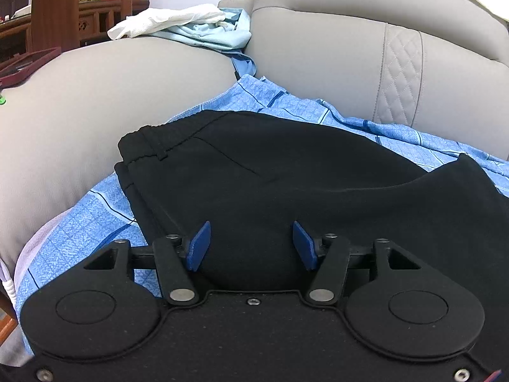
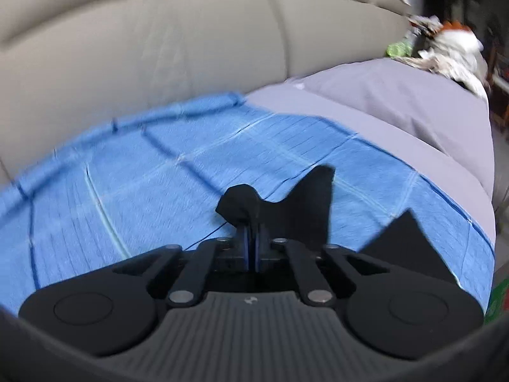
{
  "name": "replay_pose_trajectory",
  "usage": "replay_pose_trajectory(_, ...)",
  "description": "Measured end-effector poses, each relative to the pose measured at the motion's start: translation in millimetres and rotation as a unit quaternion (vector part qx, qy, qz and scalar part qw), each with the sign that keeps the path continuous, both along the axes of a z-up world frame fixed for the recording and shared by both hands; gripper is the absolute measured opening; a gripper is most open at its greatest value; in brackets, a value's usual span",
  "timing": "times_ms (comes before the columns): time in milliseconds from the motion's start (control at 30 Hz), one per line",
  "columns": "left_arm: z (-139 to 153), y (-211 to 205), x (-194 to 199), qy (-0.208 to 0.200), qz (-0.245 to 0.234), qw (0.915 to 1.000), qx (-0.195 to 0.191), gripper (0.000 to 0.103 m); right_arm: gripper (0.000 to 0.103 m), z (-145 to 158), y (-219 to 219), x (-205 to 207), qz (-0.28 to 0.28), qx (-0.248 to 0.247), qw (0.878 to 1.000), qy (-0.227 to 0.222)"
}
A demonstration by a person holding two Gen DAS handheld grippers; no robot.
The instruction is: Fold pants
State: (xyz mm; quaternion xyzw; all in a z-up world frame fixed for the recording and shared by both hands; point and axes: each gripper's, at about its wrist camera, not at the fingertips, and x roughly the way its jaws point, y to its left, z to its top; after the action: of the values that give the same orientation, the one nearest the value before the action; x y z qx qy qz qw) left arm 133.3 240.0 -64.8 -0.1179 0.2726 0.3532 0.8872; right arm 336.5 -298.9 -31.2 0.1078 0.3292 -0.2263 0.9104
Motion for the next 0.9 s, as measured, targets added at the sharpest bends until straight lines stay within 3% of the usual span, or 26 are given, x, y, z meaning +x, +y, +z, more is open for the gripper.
replay_pose_trajectory(133, 1.3, 5.7, 0.4, -0.003, -0.002, 0.9999, -0.013, 0.056, 0.005, 14.6, -38.1, -60.4, -0.052, 0.001, 0.997, -0.057)
replay_pose_trajectory(300, 1.8, 9.4, 4.2, 0.002, -0.009, 0.9998, -0.015, 0.058, 0.005, 6.9, -80.6, -135.2, -0.104, 0.079, 0.986, -0.102)
replay_pose_trajectory(467, 2.7, 11.1, 8.0, 0.007, -0.009, 0.9998, -0.017, 0.059, 0.005, -22.7, -88.4, -177.4, -0.146, 0.089, 0.981, -0.094)
replay_pose_trajectory(667, 3.3, 11.2, 9.6, 0.011, -0.010, 0.9997, -0.017, 0.059, 0.005, -57.7, -93.3, -196.7, -0.174, 0.095, 0.978, -0.070)
replay_pose_trajectory(900, 3.9, 11.8, 10.4, 0.014, -0.012, 0.9997, -0.017, 0.060, 0.006, -63.8, -83.9, -208.6, -0.178, 0.055, 0.981, -0.055)
